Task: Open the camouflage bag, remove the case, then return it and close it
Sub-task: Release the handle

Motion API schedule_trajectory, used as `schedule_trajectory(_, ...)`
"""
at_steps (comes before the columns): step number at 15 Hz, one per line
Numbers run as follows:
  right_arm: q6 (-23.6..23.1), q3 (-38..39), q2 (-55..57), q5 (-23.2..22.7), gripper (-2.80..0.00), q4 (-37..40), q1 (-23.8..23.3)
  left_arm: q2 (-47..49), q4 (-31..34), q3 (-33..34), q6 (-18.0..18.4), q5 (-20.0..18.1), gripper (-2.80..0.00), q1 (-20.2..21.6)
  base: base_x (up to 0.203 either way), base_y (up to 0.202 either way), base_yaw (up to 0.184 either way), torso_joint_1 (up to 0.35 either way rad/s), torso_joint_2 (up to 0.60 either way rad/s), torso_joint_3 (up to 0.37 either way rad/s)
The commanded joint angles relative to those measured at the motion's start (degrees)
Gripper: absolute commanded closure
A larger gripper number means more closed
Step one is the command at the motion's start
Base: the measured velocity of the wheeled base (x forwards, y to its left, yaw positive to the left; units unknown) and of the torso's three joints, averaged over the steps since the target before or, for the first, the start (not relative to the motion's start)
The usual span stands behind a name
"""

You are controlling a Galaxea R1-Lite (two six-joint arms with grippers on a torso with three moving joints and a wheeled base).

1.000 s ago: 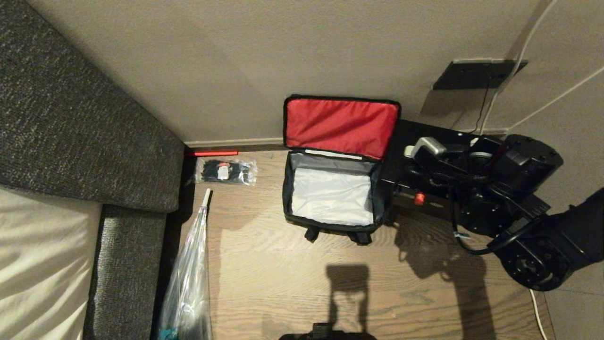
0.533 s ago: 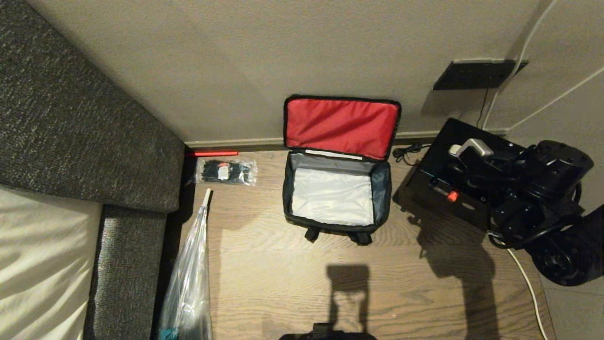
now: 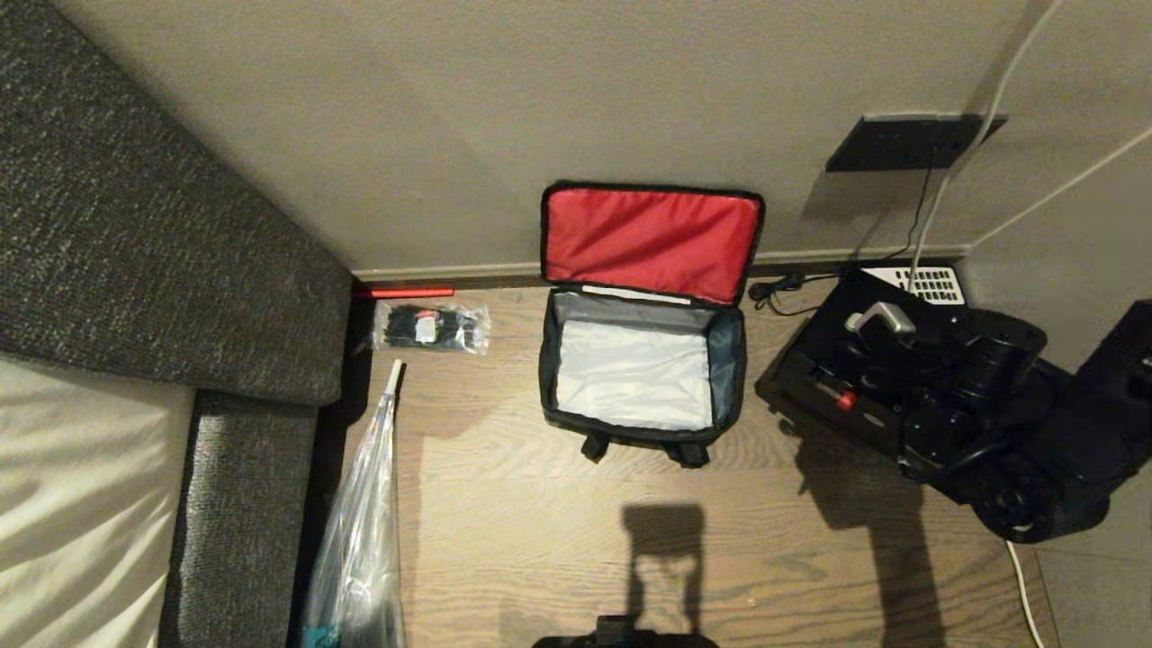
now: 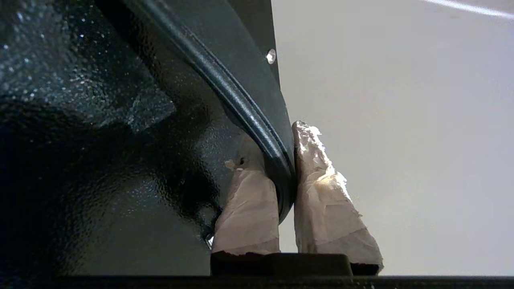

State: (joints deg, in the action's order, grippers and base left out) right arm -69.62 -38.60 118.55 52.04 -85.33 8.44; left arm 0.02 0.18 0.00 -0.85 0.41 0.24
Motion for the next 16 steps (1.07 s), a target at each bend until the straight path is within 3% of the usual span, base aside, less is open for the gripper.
schedule_trajectory(1,2.12,-2.73,8.12,0.31,0.00,-0.35,0.00,-0.03,-0.01,0.18,-0.03,0.02,0.00,0.03,0.000,0.000,0.000,0.000,0.00,0.000)
schedule_trajectory(4,4.96,-9.40,15.32,0.24,0.00,-0.37,0.00,-0.11,-0.01,0.18,-0.03,0.02,0.00,0.02,0.000,0.000,0.000,0.000,0.00,0.000)
schedule_trajectory(9,5.37,-20.72,25.25,-0.52,0.00,0.02,-0.08,-0.11,-0.01,0.18,-0.03,0.02,0.00,0.02,0.000,0.000,0.000,0.000,0.00,0.000)
schedule_trajectory(10,5.26,-20.85,25.64,-0.56,-2.80,0.00,-0.28,-0.11,-0.01,0.18,-0.03,0.02,0.00,0.02,0.000,0.000,0.000,0.000,0.00,0.000)
schedule_trajectory(16,7.93,-11.55,20.73,-3.38,-2.80,1.28,0.97,-0.11,-0.01,0.18,-0.03,0.02,0.00,0.02,0.000,0.000,0.000,0.000,0.00,0.000)
